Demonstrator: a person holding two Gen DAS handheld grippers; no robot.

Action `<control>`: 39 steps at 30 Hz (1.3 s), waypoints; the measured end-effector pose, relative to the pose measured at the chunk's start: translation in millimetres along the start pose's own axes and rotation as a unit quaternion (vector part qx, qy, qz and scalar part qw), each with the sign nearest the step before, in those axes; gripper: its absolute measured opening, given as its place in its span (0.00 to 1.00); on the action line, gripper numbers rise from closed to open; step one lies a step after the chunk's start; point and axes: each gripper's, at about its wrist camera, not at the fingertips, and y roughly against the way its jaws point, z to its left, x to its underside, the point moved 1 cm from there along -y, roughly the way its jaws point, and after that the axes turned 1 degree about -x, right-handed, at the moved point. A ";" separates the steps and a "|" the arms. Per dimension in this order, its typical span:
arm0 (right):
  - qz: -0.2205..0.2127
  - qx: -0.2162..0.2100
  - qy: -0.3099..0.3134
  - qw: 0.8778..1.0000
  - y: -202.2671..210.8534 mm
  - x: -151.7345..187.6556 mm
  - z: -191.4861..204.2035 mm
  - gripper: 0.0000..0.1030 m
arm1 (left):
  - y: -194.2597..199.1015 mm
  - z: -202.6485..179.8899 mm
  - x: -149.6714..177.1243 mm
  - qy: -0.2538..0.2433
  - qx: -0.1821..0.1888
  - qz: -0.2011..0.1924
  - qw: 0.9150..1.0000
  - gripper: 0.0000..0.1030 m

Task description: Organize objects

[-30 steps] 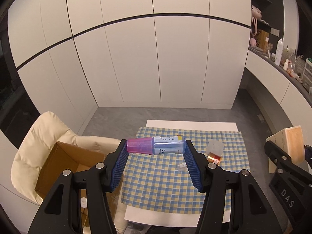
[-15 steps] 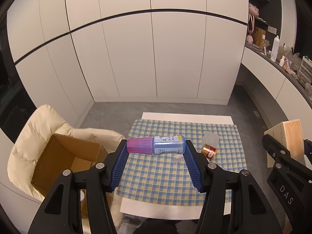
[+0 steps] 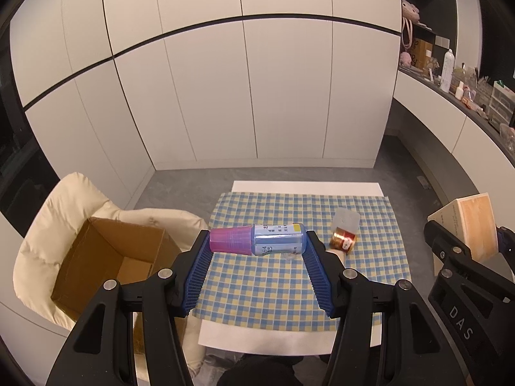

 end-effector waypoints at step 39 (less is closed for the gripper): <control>0.011 -0.055 -0.009 0.998 33.7 145.0 -8.6 0.52 | 70.1 10.7 117.5 -0.015 -0.004 -0.026 1.000 0.56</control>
